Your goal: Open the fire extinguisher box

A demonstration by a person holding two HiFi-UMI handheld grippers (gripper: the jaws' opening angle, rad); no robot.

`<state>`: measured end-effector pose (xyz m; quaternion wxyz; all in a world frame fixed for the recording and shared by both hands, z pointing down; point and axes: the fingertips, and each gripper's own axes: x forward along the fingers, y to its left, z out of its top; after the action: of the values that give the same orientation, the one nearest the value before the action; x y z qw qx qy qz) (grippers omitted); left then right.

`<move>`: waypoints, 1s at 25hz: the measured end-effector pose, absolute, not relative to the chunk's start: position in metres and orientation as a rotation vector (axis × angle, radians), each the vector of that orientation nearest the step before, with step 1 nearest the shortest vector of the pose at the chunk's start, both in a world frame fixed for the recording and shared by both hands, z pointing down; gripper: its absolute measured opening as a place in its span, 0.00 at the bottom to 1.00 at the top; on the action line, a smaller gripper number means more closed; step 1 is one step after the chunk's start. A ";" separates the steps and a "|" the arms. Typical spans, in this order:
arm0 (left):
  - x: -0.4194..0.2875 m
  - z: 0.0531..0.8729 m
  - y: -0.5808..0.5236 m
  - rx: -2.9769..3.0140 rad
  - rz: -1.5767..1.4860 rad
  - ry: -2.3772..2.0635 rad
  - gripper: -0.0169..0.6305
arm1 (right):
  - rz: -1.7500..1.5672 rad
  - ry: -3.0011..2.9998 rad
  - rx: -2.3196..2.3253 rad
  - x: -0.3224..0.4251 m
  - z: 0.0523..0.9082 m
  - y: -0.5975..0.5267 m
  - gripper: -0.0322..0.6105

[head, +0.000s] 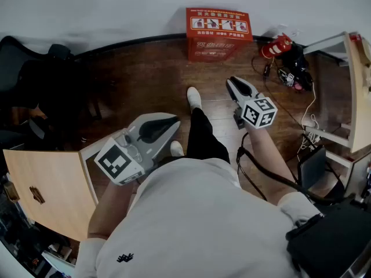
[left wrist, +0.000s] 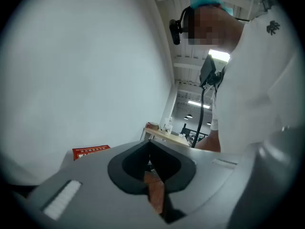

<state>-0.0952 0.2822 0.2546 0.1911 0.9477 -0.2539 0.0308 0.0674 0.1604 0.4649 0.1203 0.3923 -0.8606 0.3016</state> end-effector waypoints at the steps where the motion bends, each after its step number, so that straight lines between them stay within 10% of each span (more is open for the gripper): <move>1: -0.086 0.256 0.261 2.646 0.079 -0.713 0.03 | 0.898 -2.506 1.160 0.074 0.479 0.137 0.17; 25: 0.016 0.295 0.070 2.468 0.167 -0.519 0.03 | 2.120 -2.079 1.836 0.136 0.681 -0.082 0.33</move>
<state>0.0162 0.0696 0.2952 0.3023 0.9308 -0.1956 0.0629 0.1359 -0.0817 0.6812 -0.1737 0.5180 -0.5864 0.5980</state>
